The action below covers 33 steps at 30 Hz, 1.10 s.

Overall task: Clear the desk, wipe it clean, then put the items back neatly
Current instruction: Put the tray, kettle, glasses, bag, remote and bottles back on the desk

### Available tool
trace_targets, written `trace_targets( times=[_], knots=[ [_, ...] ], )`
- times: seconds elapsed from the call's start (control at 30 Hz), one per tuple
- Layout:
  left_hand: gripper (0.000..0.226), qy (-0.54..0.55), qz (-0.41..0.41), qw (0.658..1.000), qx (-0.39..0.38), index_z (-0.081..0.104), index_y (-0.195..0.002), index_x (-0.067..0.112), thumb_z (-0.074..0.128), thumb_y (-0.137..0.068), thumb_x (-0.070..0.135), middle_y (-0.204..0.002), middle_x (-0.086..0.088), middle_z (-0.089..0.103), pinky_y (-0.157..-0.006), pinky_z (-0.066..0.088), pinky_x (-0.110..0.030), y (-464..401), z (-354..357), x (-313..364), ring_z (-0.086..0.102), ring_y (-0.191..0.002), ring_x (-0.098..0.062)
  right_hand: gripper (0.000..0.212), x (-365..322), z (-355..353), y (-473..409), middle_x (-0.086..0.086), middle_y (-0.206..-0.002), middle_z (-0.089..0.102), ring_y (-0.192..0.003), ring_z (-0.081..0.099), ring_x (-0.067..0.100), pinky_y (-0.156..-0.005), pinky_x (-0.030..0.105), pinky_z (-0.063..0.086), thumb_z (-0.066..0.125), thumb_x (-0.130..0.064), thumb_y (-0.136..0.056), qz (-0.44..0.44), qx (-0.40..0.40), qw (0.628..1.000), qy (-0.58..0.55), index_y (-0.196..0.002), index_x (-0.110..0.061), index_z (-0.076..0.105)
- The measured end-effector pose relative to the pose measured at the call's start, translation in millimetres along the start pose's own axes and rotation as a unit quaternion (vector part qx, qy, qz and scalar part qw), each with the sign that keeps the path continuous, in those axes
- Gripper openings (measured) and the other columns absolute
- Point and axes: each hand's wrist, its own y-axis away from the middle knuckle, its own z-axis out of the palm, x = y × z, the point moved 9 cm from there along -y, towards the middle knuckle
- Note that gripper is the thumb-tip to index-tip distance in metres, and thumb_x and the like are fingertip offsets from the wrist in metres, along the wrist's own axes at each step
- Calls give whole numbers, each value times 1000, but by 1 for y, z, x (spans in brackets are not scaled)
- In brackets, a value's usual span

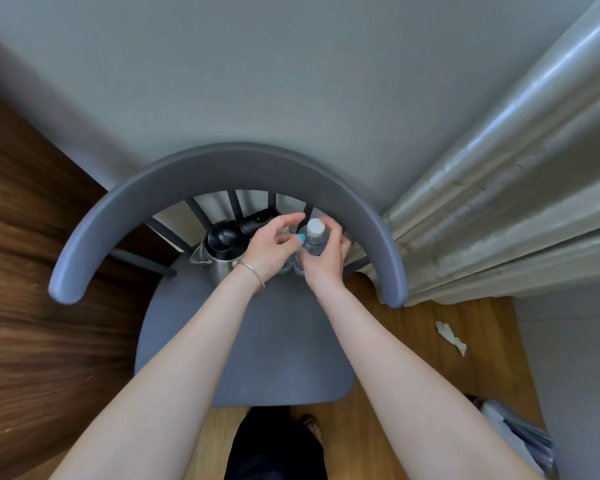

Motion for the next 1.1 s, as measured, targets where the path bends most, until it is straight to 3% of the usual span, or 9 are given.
trace_targets(
  times=[0.13, 0.33, 0.4, 0.5, 0.57, 0.63, 0.73, 0.9, 1.1],
  knots=[
    [43, -63, -36, 997, -38, 55, -127, 25, 52, -92, 0, -65, 3, 52, -61, 43, -11, -3, 16, -12, 51, -58, 1, 53, 2, 3, 6, -11, -111, 47, -107, 50, 18, -92, 45, 53, 60, 6, -80, -9, 24, 999, -23, -104, -37, 43],
    [55, -113, -35, 992, -45, 53, -118, 38, 42, -88, -7, -96, 4, 61, -76, 45, -20, -3, 18, -25, 49, -65, -6, 53, 5, 0, -2, -7, -127, 46, -119, 47, 16, -93, 22, 37, 63, 7, -82, -42, -30, 995, 87, -124, -22, 50],
    [54, -115, -35, 992, -30, 57, -112, 39, 42, -88, -7, -94, -10, 62, -78, 46, -20, -1, 13, -30, 50, -73, -11, 51, 4, -1, -2, -3, -128, 49, -114, 48, 15, -89, 22, 38, 65, 4, -83, -53, -58, 991, 104, -123, -24, 48],
    [45, -112, -53, 992, -5, 58, -120, 19, 42, -90, -9, -106, -18, 65, -91, 50, -27, 9, 5, -43, 62, -87, -15, 51, 3, -5, 2, -4, -119, 54, -107, 52, 16, -86, 29, 47, 67, 3, -83, -61, -61, 989, 122, -112, -33, 45],
    [43, -126, -74, 989, -8, 56, -128, 10, 44, -91, -7, -81, -8, 60, -65, 49, -13, 17, 1, -53, 57, -57, -3, 52, 5, -11, 6, -6, -111, 56, -103, 55, 17, -84, 31, 51, 68, 2, -82, -58, -37, 990, 121, -106, -37, 43],
    [42, -132, -84, 988, -10, 55, -131, 11, 48, -92, -5, -81, 2, 50, -50, 36, -5, 24, -2, -60, 44, -44, 3, 52, 8, -19, 11, -6, -108, 58, -101, 56, 18, -82, 27, 47, 67, 1, -82, -46, -14, 992, 115, -105, -39, 42],
    [39, -147, -96, 984, 8, 55, -130, 15, 51, -93, 2, -97, 4, 57, -55, 38, -7, 35, -13, -63, 46, -60, -1, 53, 11, -27, 25, -4, -114, 58, -104, 54, 19, -85, 27, 44, 67, 1, -82, -38, -9, 992, 118, -108, -39, 42],
    [42, -221, -131, 966, -11, 52, -133, 15, 57, -92, 13, -136, -5, 50, -98, 41, -24, 67, -27, -64, 53, -116, -19, 54, 1, -37, 59, 0, -117, 52, -103, 50, 20, -81, 25, 38, 62, 3, -82, -41, -28, 991, 123, -104, -41, 40],
    [45, -203, -149, 968, 17, 48, -137, 11, 57, -93, 12, -139, -4, 50, -103, 35, -24, 119, -52, -37, 48, -127, -20, 53, -29, -41, 111, -3, -118, 46, -105, 48, 20, -82, 30, 42, 61, 0, -84, -69, -76, 979, 177, -109, -42, 41]
  ],
)
